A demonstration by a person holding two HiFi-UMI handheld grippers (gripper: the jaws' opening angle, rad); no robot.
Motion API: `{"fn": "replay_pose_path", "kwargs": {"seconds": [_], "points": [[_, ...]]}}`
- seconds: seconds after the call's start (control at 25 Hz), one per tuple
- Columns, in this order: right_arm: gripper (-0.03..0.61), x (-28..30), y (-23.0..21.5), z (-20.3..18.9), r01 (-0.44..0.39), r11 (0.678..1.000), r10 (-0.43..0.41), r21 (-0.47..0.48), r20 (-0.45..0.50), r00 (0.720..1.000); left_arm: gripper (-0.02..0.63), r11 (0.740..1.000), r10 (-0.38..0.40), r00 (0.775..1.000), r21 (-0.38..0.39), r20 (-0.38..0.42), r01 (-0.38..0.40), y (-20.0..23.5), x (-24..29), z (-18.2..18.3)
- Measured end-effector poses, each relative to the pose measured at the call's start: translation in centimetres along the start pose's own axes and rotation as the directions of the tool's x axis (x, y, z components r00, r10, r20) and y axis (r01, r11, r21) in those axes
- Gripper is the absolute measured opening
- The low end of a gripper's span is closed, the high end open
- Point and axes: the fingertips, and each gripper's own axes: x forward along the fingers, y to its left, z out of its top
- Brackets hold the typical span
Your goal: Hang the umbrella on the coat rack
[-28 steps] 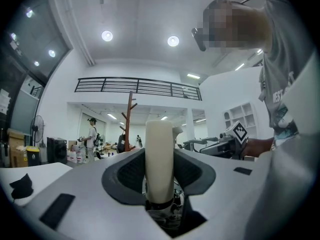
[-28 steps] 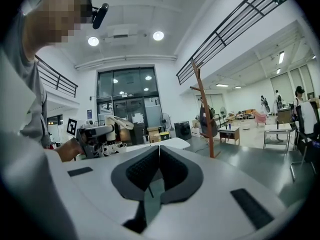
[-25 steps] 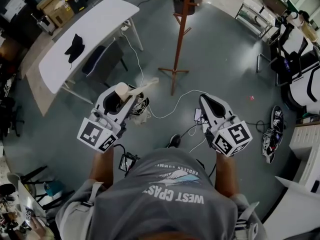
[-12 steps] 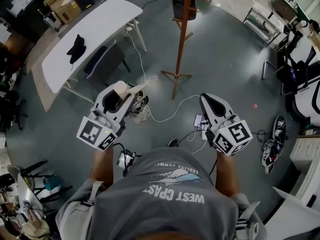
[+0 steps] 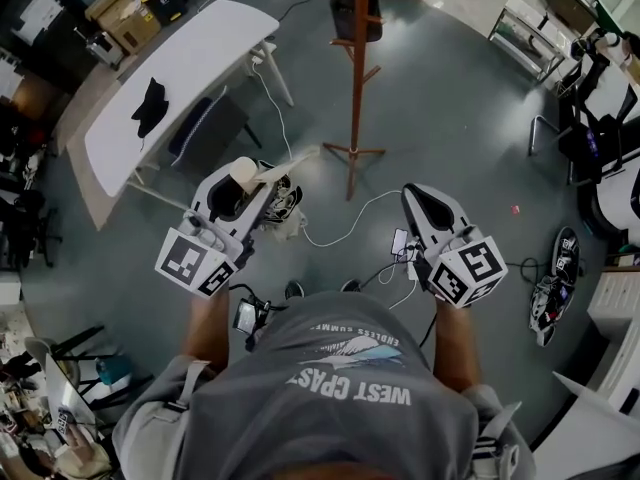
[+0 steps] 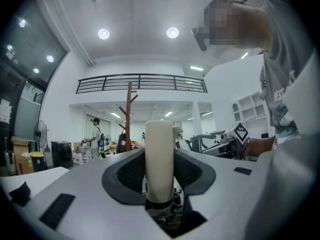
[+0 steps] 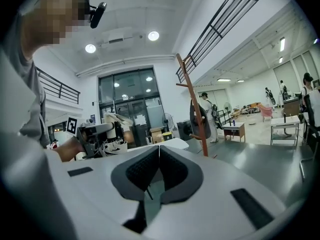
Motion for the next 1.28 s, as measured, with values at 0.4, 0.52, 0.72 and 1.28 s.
{"fn": "replay_pose_path", "kwargs": {"seconds": [0.4, 0.52, 0.72, 1.28], "points": [[0.028, 2.2, -0.5, -0.9, 0.092, 0.995, -0.091, 0.031, -0.032, 0.995, 0.166, 0.997, -0.078, 0.997, -0.025, 0.004, 0.078, 3.3, 2.0, -1.0], [0.028, 3.9, -0.4, -0.3, 0.131, 0.991, -0.13, 0.023, -0.022, 0.991, 0.166, 0.993, -0.115, 0.993, -0.035, 0.01, 0.116, 5.4, 2.5, -1.5], [0.028, 7.3, 0.5, 1.3, 0.178, 0.984, -0.178, 0.009, -0.006, 0.984, 0.166, 0.986, -0.167, 0.986, -0.026, 0.033, 0.167, 9.6, 3.8, -1.2], [0.028, 13.8, -0.4, 3.0, 0.299, 0.954, -0.299, 0.007, 0.013, 0.954, 0.166, 0.96, -0.276, 0.959, -0.036, 0.06, 0.278, 17.6, 8.1, -1.8]]}}
